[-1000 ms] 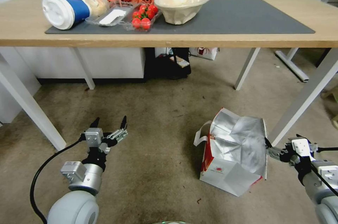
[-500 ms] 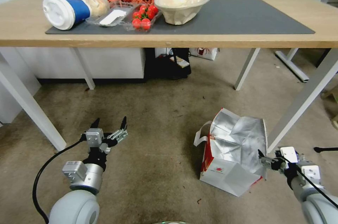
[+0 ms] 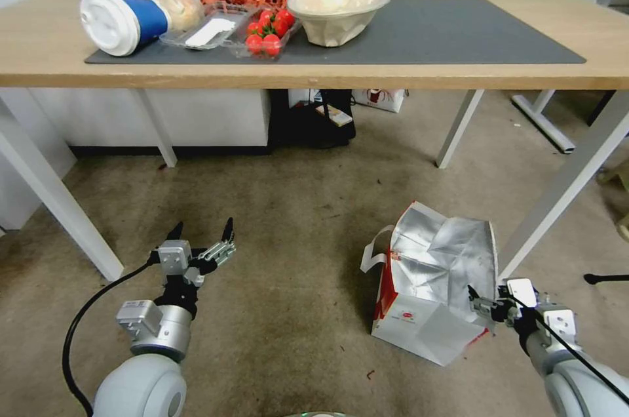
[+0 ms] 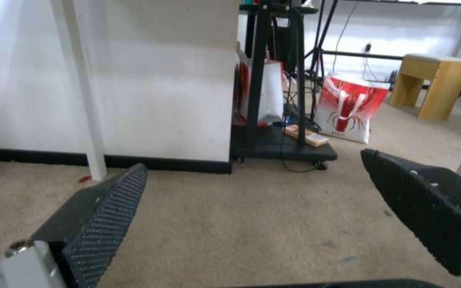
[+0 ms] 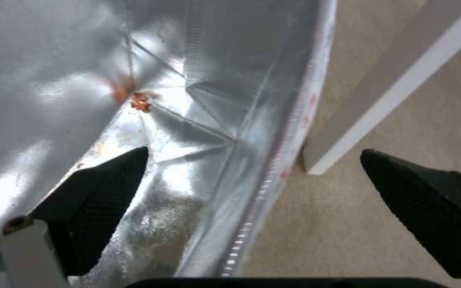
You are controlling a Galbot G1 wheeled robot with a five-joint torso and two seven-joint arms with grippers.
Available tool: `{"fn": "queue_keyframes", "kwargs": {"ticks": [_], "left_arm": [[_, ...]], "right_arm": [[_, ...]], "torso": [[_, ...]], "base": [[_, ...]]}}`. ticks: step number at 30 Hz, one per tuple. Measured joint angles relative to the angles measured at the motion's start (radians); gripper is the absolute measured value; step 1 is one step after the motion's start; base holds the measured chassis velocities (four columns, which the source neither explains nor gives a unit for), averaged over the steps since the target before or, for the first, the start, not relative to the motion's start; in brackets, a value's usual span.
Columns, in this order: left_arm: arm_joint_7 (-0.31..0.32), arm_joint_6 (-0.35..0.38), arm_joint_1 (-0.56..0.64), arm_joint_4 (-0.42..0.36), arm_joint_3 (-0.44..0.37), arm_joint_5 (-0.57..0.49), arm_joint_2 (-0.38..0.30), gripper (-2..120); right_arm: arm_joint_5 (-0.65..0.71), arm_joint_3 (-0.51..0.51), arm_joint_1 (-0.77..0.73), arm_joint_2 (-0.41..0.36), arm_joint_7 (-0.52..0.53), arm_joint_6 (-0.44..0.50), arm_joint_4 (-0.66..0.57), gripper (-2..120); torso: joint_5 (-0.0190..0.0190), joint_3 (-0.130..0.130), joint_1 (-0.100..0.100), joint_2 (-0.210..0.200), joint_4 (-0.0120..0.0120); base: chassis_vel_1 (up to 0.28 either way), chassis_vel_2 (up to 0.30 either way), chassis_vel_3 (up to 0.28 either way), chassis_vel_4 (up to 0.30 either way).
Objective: Pick up the food delivery bag from the floor and place it on the table.
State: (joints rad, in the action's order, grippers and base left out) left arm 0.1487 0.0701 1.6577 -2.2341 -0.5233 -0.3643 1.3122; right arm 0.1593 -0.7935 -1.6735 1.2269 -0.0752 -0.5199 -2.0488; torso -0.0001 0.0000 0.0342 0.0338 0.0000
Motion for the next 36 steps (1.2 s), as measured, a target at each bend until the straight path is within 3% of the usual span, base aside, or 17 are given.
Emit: {"fn": "queue_keyframes", "kwargs": {"ticks": [6, 19, 25, 26, 27, 36], "left_arm": [[0.001, -0.003, 0.002, -0.003, -0.003, 0.000, -0.001, 100], [0.008, -0.011, 0.003, -0.006, -0.002, 0.001, -0.001, 100], [0.015, -0.019, 0.003, -0.006, -0.004, 0.001, -0.002, 100], [0.015, -0.019, 0.003, -0.006, -0.004, 0.001, -0.002, 100], [0.015, -0.019, 0.003, -0.006, -0.004, 0.001, -0.002, 100], [0.019, -0.026, 0.001, -0.007, -0.005, 0.001, -0.002, 100]], "right_arm": [[-0.037, 0.031, 0.011, 0.029, -0.005, 0.055, 0.045, 100], [-0.052, 0.035, 0.024, 0.045, 0.006, 0.073, 0.077, 100], [-0.042, 0.035, 0.027, 0.048, 0.015, 0.079, 0.088, 89], [-0.041, 0.036, 0.029, 0.049, 0.016, 0.081, 0.088, 78], [-0.041, 0.036, 0.029, 0.049, 0.016, 0.081, 0.088, 78], [-0.037, 0.035, 0.033, 0.051, 0.014, 0.085, 0.099, 41]], "torso": [[0.0002, 0.000, 0.000, 0.000, 0.0000], [0.0000, 0.000, 0.000, 0.000, 0.0000], [0.0001, 0.000, 0.000, 0.000, 0.0000], [0.0000, 0.000, 0.000, 0.000, 0.0000], [0.0000, 0.000, 0.000, 0.000, 0.0000], [0.0001, 0.000, 0.000, 0.000, 0.0000]], "base": [[0.000, 0.000, 0.000, 0.000], [0.000, 0.000, 0.000, 0.000], [0.000, 0.000, 0.000, 0.000], [0.000, 0.000, 0.000, 0.000], [0.000, 0.000, 0.000, 0.000], [0.000, 0.000, 0.000, 0.000]]}}
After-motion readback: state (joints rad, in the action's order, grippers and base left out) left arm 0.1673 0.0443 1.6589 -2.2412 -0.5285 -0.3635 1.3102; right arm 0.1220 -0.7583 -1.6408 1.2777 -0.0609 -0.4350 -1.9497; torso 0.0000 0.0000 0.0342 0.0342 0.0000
